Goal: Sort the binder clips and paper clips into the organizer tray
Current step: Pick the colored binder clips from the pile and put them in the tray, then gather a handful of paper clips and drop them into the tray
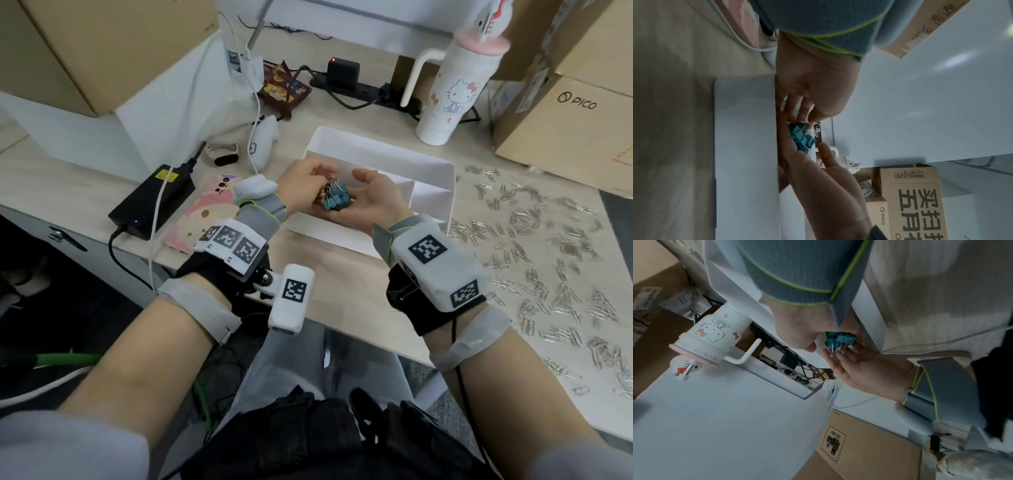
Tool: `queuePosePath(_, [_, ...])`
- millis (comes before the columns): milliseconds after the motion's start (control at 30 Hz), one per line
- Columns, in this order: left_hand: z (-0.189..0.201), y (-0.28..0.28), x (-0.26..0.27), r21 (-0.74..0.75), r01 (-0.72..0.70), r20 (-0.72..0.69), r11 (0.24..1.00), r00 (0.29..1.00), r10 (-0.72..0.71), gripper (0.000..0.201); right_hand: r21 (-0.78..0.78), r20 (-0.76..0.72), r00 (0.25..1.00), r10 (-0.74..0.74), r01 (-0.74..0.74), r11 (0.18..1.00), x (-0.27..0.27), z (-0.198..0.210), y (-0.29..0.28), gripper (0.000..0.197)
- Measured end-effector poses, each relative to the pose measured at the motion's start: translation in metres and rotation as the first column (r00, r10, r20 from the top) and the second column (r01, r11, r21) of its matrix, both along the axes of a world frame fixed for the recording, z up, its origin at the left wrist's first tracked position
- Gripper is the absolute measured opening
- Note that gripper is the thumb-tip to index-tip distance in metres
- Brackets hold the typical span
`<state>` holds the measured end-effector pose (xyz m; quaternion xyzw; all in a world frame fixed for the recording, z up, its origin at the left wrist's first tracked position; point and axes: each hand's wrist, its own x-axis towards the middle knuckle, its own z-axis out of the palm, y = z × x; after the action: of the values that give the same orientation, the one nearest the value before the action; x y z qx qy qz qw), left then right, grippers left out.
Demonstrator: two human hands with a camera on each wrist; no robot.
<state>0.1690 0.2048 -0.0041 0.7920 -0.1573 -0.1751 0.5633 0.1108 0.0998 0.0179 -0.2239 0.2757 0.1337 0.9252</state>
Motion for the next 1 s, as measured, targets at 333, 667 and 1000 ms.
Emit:
queuePosePath(333, [0.001,-0.005,-0.003,0.034,0.016,-0.065,0.999,0.998,-0.014,0.043,-0.45,0.068,0.984,0.164,-0.117,0.885,-0.011,0.009,-0.016,0.037])
queuePosePath(667, [0.013,-0.012,-0.017,-0.045,0.008,0.044,0.999,0.999,-0.006,0.036,-0.692,0.113,0.972,0.208,-0.073,0.718,-0.039,0.009,-0.04,0.031])
queuePosePath(1000, [0.021,-0.059,-0.065,-0.158,0.104,0.235,0.982,0.97,-0.066,0.021,-0.726,0.171,0.973,-0.156,0.232,0.647,-0.103,-0.003,-0.083,0.015])
